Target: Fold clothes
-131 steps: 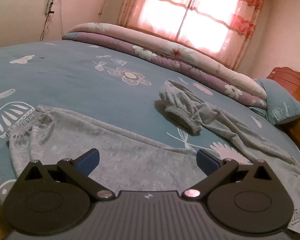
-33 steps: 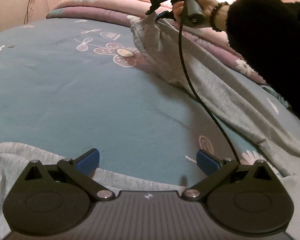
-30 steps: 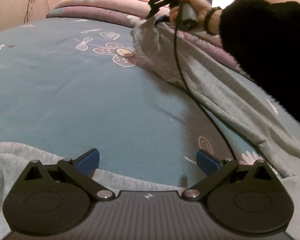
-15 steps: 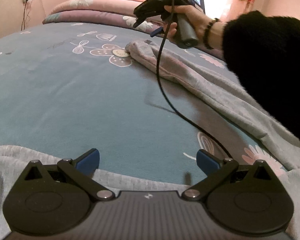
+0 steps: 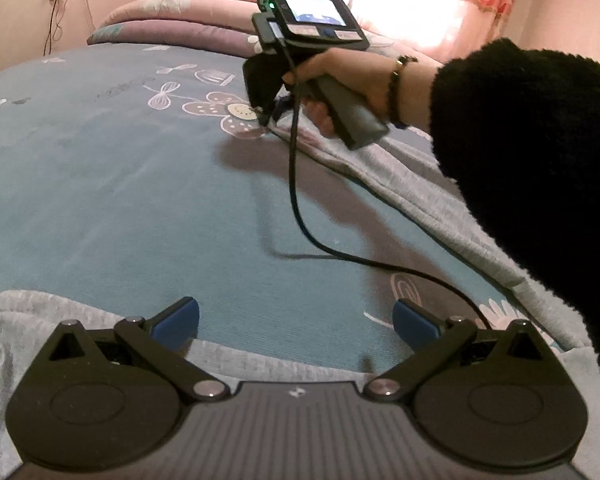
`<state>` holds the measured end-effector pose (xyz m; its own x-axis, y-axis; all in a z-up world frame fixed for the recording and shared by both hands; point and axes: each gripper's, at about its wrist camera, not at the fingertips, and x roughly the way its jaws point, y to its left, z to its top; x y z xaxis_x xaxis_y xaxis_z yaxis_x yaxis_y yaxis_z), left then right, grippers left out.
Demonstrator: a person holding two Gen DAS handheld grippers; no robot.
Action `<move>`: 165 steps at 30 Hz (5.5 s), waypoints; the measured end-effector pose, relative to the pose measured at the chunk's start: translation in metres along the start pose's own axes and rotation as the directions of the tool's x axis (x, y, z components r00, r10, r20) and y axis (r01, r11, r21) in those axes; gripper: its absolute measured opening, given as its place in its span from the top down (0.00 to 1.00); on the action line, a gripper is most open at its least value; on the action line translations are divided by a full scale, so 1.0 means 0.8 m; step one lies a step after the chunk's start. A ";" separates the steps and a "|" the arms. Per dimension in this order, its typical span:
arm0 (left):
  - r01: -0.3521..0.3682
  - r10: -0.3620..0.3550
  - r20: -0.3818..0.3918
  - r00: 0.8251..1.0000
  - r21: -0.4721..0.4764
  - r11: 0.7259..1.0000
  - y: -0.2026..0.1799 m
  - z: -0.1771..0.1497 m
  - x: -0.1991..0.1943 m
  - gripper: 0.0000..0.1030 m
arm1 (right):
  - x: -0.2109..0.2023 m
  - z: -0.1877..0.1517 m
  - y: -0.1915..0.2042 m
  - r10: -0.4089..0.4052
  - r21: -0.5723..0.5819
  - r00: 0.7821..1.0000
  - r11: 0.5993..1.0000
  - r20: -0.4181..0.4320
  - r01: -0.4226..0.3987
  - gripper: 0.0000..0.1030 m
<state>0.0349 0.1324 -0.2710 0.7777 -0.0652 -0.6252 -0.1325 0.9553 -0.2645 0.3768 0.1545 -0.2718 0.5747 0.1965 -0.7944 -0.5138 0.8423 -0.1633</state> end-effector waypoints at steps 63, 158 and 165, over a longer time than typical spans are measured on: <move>0.339 -0.274 -0.210 0.939 0.416 0.844 -0.211 -0.099 0.008 0.01 | -0.453 -0.422 -0.360 -0.395 0.271 0.917 0.889 0.049 0.368 0.24; 0.195 -0.098 -0.252 0.963 0.399 0.896 -0.241 -0.085 0.031 0.01 | -0.330 -0.643 -0.612 -0.327 0.453 0.945 0.847 0.032 0.278 0.78; 0.197 -0.106 -0.243 0.964 0.387 0.901 -0.240 -0.085 0.031 0.01 | -0.355 -0.639 -0.574 -0.142 0.500 0.981 0.864 0.132 0.058 0.73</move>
<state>0.0380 -0.0723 -0.2857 0.6143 -0.2344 -0.7535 0.2716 0.9593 -0.0769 0.1241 -0.5447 -0.2699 0.7208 0.1396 -0.6789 -0.0925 0.9901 0.1054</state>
